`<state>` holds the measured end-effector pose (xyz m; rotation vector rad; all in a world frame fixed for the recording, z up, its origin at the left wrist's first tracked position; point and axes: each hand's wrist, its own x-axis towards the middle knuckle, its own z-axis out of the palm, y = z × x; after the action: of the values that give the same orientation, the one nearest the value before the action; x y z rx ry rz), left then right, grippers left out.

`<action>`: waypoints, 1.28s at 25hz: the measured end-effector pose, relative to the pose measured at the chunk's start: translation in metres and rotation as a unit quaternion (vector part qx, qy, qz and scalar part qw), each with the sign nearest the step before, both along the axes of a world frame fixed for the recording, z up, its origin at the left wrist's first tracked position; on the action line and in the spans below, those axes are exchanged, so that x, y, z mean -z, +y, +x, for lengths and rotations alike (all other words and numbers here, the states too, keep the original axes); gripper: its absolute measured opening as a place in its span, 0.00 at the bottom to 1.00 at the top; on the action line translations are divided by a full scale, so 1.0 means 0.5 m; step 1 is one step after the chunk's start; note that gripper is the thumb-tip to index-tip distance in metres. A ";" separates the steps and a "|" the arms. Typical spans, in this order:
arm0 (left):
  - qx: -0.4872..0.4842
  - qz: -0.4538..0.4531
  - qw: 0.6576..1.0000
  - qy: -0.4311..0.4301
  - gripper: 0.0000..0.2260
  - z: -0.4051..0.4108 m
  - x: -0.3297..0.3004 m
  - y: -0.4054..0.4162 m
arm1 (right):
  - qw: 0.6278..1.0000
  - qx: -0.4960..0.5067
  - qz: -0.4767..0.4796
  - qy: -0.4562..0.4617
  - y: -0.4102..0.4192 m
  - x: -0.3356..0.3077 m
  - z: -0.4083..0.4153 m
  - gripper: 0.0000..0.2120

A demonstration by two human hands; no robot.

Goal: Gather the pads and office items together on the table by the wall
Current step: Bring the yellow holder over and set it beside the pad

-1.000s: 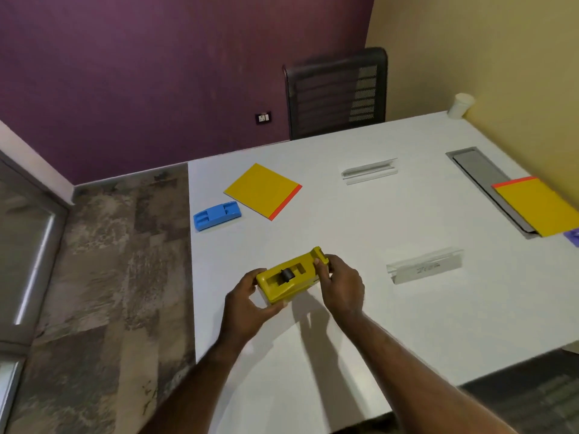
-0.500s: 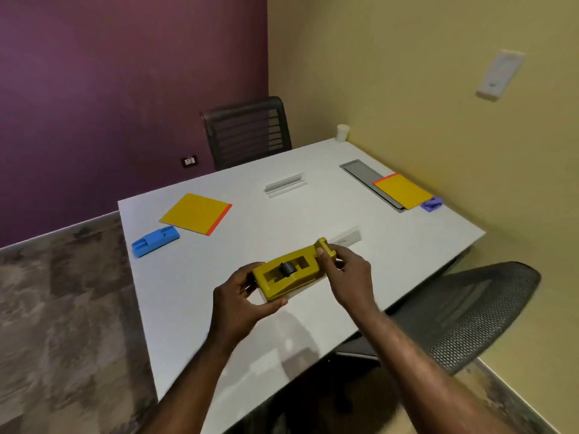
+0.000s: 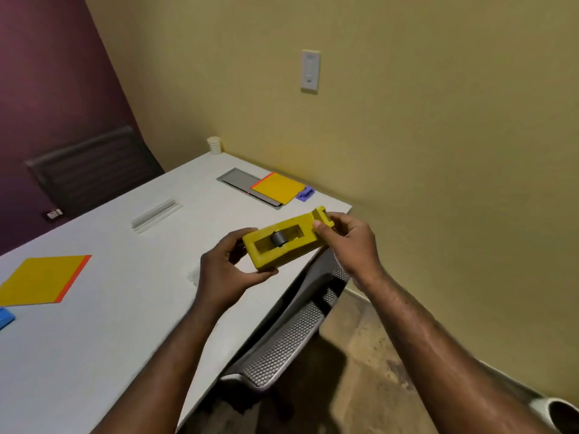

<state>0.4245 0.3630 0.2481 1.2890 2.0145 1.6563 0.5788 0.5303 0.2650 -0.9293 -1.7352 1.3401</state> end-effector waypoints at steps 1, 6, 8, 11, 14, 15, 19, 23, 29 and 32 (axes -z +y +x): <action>0.001 0.004 1.000 0.002 0.32 0.023 -0.002 0.043 | 1.000 -0.003 -0.015 0.007 0.041 -0.002 0.025 0.12; 0.017 0.013 1.000 -0.008 0.32 0.127 0.007 0.253 | 0.997 0.002 -0.072 0.028 0.243 -0.002 0.147 0.21; 0.026 0.008 1.000 -0.014 0.33 0.150 0.013 0.320 | 0.991 0.000 -0.116 0.063 0.307 -0.002 0.182 0.14; 0.034 -0.003 0.999 -0.006 0.33 0.163 0.021 0.408 | 0.985 -0.001 -0.151 0.080 0.385 0.007 0.207 0.06; 0.033 -0.016 0.999 0.001 0.33 0.147 0.041 0.480 | 0.981 0.002 -0.175 0.080 0.452 0.034 0.192 0.05; 0.030 -0.021 0.999 0.000 0.33 0.136 0.050 0.501 | 0.980 0.000 -0.182 0.078 0.472 0.045 0.180 0.05; 0.012 -0.030 0.999 -0.019 0.33 0.069 0.096 0.582 | 0.977 -0.011 -0.205 0.063 0.563 0.098 0.103 0.05; -0.011 -0.053 0.998 -0.038 0.32 0.002 0.129 0.647 | 0.971 -0.020 -0.234 0.052 0.637 0.130 0.013 0.04; -0.051 -0.088 0.992 -0.067 0.29 -0.078 0.182 0.717 | 0.968 -0.056 -0.244 0.009 0.728 0.175 -0.099 0.06; -0.078 -0.096 0.988 -0.090 0.29 -0.103 0.214 0.754 | 0.966 -0.086 -0.242 -0.013 0.778 0.211 -0.154 0.09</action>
<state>0.3728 0.7399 0.1410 0.9052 2.1477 1.5349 0.5019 0.9193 0.1597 -1.0764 -1.5621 1.9277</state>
